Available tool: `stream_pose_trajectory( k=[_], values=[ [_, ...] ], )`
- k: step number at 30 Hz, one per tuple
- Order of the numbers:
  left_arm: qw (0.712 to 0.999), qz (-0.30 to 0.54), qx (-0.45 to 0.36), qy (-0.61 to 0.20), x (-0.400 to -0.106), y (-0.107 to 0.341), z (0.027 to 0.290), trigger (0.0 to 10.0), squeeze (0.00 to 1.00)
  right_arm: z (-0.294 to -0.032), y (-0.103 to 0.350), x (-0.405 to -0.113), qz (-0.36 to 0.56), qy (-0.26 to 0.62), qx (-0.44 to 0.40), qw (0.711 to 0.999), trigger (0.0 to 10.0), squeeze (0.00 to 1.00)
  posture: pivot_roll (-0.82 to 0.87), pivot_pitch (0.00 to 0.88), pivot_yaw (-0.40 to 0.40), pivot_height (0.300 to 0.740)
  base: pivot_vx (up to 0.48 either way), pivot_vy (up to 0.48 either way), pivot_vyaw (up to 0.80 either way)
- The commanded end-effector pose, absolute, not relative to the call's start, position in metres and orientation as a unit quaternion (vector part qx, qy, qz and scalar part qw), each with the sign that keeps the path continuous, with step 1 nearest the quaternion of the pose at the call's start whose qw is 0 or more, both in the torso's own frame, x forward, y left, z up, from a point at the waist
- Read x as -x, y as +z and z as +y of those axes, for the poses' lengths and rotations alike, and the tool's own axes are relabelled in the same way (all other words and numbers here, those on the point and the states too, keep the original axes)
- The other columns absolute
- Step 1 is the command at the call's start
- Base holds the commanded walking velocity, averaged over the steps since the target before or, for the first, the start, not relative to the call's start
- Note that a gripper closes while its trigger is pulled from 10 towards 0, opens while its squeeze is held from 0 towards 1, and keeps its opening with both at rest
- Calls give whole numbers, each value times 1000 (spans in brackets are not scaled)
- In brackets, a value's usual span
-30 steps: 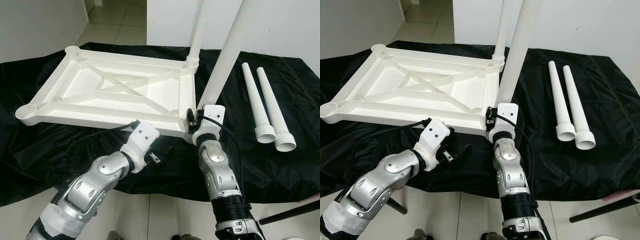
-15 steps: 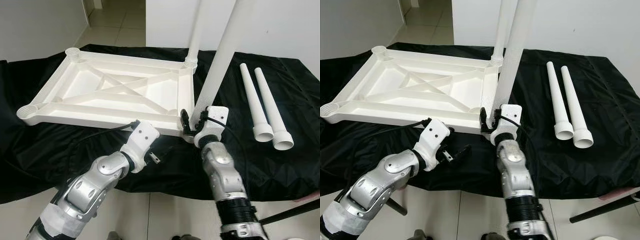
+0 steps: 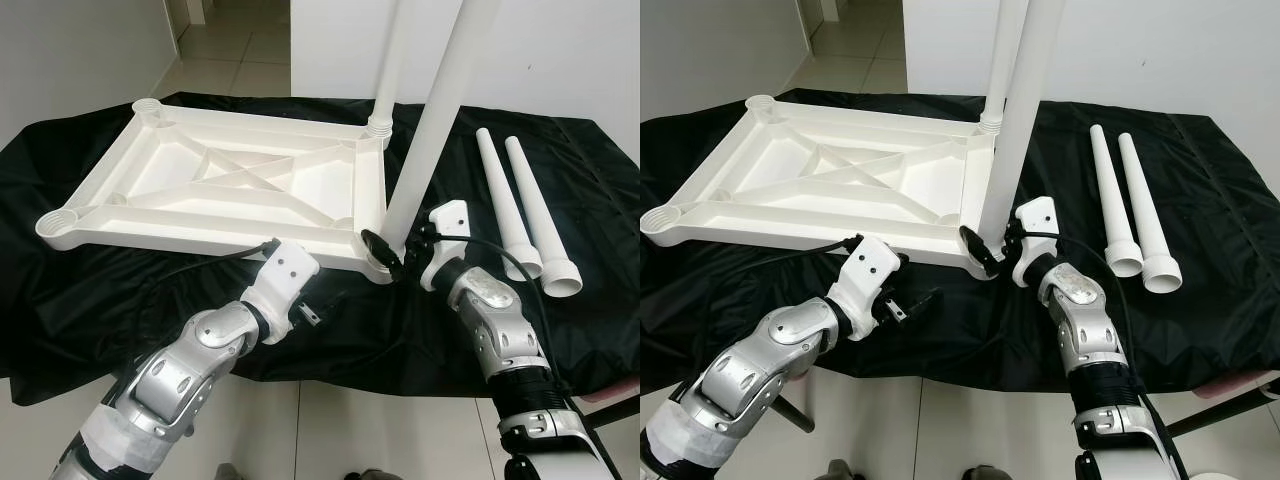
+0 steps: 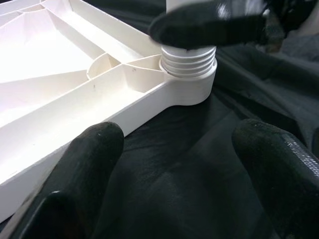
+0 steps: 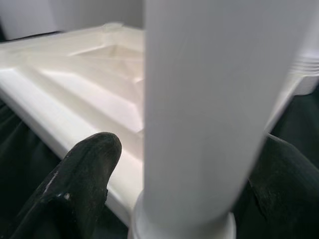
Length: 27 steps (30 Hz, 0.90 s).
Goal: Building children table
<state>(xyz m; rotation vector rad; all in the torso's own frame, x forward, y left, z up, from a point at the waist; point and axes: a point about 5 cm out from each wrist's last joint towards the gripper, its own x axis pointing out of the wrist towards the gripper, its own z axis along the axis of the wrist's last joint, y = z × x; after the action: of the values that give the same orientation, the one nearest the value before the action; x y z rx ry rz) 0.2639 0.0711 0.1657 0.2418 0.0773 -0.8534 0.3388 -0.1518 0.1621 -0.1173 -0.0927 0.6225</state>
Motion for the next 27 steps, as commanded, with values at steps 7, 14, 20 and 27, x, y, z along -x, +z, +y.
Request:
stream_pose_trajectory(
  k=[7, 14, 20, 27],
  values=[
    [877, 41, -117, -464, -260, 165, 66, 10000, 0, -152, 156, -354, -14, 353, 108, 929, 0, 0, -25, 44, -21, 740, 0, 0, 0],
    [879, 41, -118, -460, -259, 165, 67, 10000, 0, -153, 152, -356, -5, 355, 111, 928, 0, 0, -17, 49, -26, 740, 0, 0, 0],
    [881, 42, -114, -457, -257, 164, 68, 10000, 0, -155, 146, -357, 5, 338, 116, 934, 10000, 0, -24, 62, -18, 740, 0, 0, 0],
    [880, 44, -116, -459, -257, 164, 68, 10000, 0, -151, 141, -358, 7, 307, 91, 947, 10000, 0, -31, 73, -11, 740, 0, 0, 0]
  ],
)
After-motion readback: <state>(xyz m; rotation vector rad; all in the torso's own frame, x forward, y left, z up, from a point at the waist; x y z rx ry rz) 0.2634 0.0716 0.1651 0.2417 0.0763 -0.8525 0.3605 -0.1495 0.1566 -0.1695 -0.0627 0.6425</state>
